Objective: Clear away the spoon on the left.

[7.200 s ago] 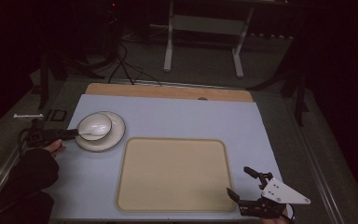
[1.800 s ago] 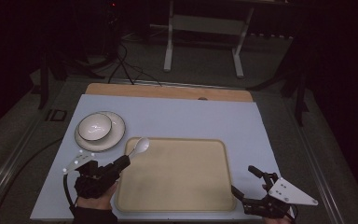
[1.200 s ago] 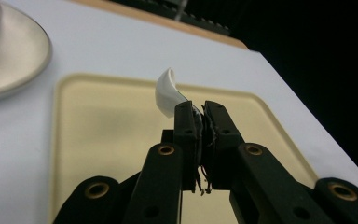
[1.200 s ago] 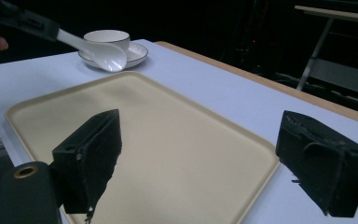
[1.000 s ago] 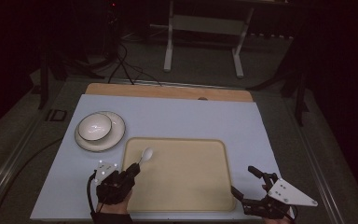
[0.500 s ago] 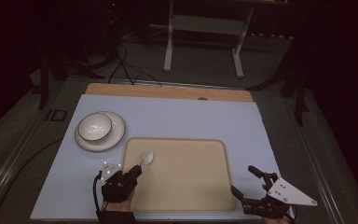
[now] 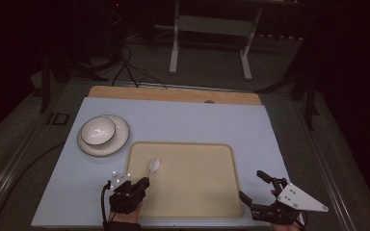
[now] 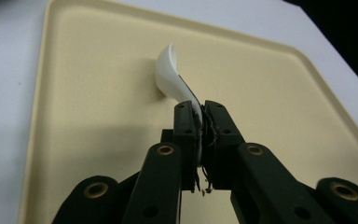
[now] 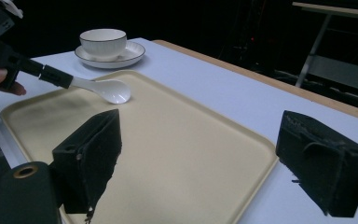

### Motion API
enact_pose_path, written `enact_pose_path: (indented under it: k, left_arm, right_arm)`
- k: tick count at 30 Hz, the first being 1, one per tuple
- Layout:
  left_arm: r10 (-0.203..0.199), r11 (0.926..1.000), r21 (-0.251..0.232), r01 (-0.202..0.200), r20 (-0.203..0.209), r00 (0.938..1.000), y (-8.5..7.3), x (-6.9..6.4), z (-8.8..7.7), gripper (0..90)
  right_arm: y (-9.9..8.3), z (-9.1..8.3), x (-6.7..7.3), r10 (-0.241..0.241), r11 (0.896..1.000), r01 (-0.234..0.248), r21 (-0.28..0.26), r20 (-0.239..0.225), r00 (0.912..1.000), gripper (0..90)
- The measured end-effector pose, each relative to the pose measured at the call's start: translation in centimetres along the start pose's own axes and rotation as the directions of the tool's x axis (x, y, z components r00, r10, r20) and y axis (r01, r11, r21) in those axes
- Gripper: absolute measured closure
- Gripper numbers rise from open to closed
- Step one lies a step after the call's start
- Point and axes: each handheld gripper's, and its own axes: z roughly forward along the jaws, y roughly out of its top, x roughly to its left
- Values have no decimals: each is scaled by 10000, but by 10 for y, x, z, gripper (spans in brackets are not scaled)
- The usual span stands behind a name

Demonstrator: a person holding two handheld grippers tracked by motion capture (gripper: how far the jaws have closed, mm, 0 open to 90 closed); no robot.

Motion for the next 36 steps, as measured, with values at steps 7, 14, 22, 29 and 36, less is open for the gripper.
enact_pose_path:
  k: [7,14,22,29,36]
  left_arm:
    - [-127,9991,399,131,-100,9999,-4,-2,0,841]
    - [-100,9968,787,111,-142,9998,-9,-3,2,823]
    - [-168,9945,1037,176,-89,9998,-13,-1,6,787]
    - [-135,9899,1408,147,-94,9999,-19,0,12,788]
    - [-145,9869,1607,169,-164,9998,-21,0,15,773]
  right_arm:
    - [0,0,-2,74,10000,-74,-6,17,10000,143]
    - [-1,0,-2,115,9999,-115,18,-10,9999,143]
    - [-1,1,-3,186,9998,-184,94,-144,9997,143]
    - [-2,2,-3,238,9997,-236,91,-211,9995,143]
    - [-2,2,-4,262,9996,-260,103,-234,9994,143]
